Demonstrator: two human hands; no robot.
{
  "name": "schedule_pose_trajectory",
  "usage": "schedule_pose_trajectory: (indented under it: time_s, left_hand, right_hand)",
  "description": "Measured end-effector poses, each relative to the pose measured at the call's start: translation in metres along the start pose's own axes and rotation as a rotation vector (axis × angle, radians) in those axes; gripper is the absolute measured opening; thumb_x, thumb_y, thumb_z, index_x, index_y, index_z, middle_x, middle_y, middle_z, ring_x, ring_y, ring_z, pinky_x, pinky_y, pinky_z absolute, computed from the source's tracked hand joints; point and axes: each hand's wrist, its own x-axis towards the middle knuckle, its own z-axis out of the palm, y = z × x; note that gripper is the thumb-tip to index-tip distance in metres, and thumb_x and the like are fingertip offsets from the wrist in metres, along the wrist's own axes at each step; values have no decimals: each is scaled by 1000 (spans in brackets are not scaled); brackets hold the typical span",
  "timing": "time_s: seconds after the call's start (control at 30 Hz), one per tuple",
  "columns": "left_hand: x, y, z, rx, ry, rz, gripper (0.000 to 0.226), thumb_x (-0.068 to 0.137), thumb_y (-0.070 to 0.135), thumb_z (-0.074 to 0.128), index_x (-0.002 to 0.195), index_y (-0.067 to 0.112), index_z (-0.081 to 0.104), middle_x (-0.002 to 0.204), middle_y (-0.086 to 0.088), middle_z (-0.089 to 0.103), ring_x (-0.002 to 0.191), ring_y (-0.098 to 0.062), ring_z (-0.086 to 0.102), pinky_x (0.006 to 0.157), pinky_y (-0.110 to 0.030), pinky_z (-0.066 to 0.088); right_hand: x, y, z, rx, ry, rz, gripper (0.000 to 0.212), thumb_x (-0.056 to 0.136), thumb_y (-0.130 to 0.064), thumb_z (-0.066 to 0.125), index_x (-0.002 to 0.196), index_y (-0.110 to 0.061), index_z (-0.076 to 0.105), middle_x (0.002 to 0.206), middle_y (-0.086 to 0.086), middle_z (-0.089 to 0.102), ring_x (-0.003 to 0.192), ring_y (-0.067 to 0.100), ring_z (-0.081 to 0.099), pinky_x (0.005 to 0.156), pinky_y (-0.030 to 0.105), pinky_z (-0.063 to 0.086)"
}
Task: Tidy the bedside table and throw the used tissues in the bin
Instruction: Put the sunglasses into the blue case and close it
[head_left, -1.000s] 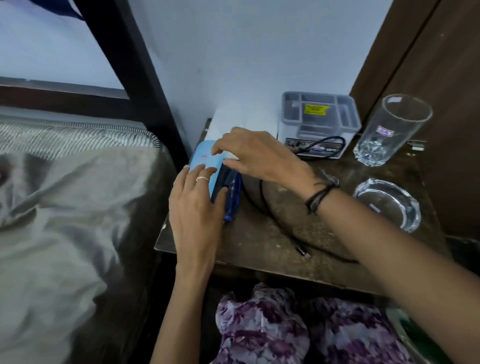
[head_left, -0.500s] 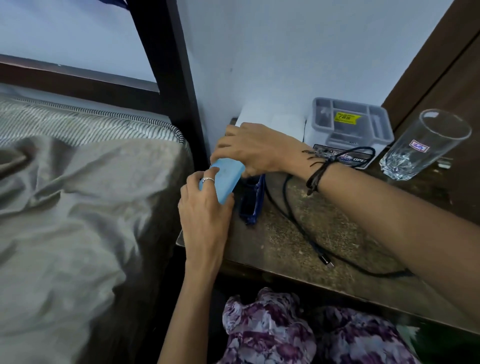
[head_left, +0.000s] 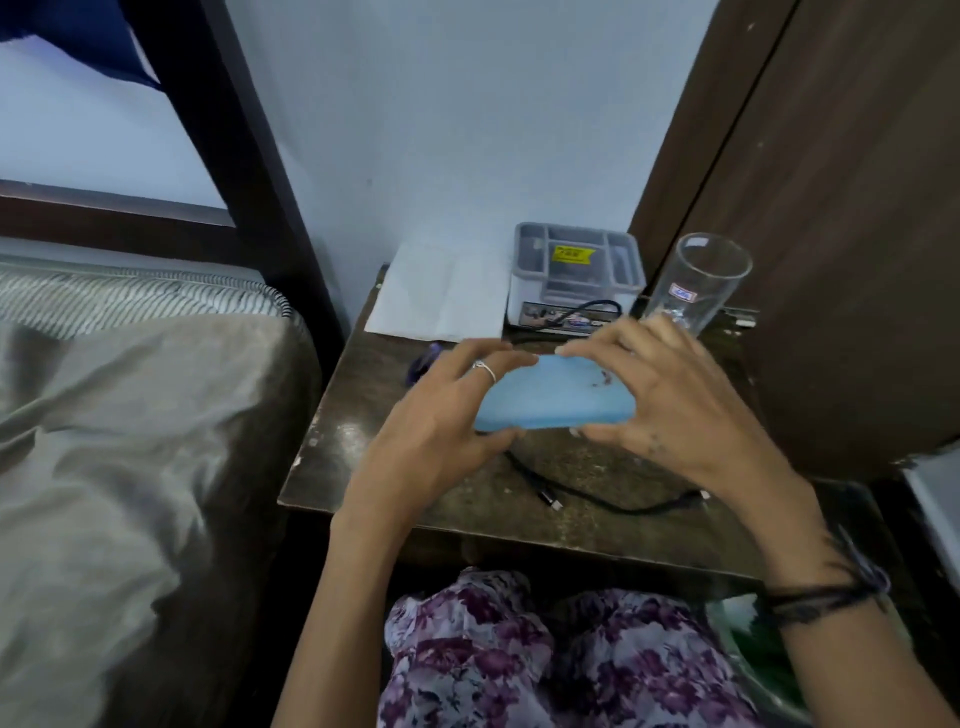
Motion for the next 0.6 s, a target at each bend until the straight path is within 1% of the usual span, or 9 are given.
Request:
schedule_pose_trajectory:
  time_s: [0.07,0.13,0.17,0.2,0.23,0.27,0.3,0.47,0.6]
  left_hand:
    - [-1,3,18,-88,-18,-64,63,75,21,75,131,28,47,125,10,46,114,-5,45,93,-18,39]
    - [-6,6,35,-191,-8,-151,64,74,20,77,131,24,47,121,11,46,107,2,43,85,-1,34]
    - [-9,5,44,-240,3,-190,65,73,19,77,130,22,47,122,9,47,107,1,43,86,0,34]
    - [-13,3,53,-288,15,-227,65,72,17,78,130,20,48,125,5,50,110,-2,45,91,-6,37]
    - [-17,2,61,-328,24,-259,66,72,16,78,130,20,48,127,2,50,113,-7,47,96,-17,42]
    - [-21,1,67,-347,29,-279,66,72,16,78,130,20,47,127,2,50,115,-10,48,96,-26,45]
    - [-24,0,72,-342,30,-287,66,72,16,78,129,21,47,125,4,50,115,-11,48,95,-29,45]
    - [-27,0,72,-383,111,-294,65,67,14,82,120,32,48,118,7,50,111,-9,52,91,-24,47]
    - [-27,10,57,-425,327,-329,62,63,12,83,112,29,50,114,4,53,98,1,55,78,-2,43]
  right_hand:
    - [-21,7,6,37,-34,86,66,65,-40,77,126,-28,54,110,-4,53,96,12,34,82,29,27]
    - [-37,10,14,68,-72,148,68,65,-43,76,127,-30,52,110,-7,51,97,13,35,84,30,32]
    - [-42,10,18,73,-98,167,68,66,-44,75,128,-30,51,111,-7,50,99,12,35,86,32,34]
    - [-47,10,22,76,-129,181,68,67,-45,73,130,-31,49,113,-8,48,102,12,34,89,31,34]
    - [-50,8,25,82,-158,195,68,69,-46,72,131,-31,48,115,-8,47,105,11,33,91,30,31]
    - [-52,7,27,86,-173,202,68,70,-46,71,132,-31,46,117,-8,47,108,12,34,93,30,29]
    - [-54,6,30,82,-181,202,68,71,-46,70,133,-30,46,119,-7,47,109,13,35,94,30,28]
    - [-56,2,33,46,-136,204,67,71,-44,70,132,-27,47,118,-6,49,105,13,33,97,35,32]
    - [-46,-8,23,67,56,270,64,71,-42,72,129,-25,49,122,-7,49,106,13,37,92,34,37]
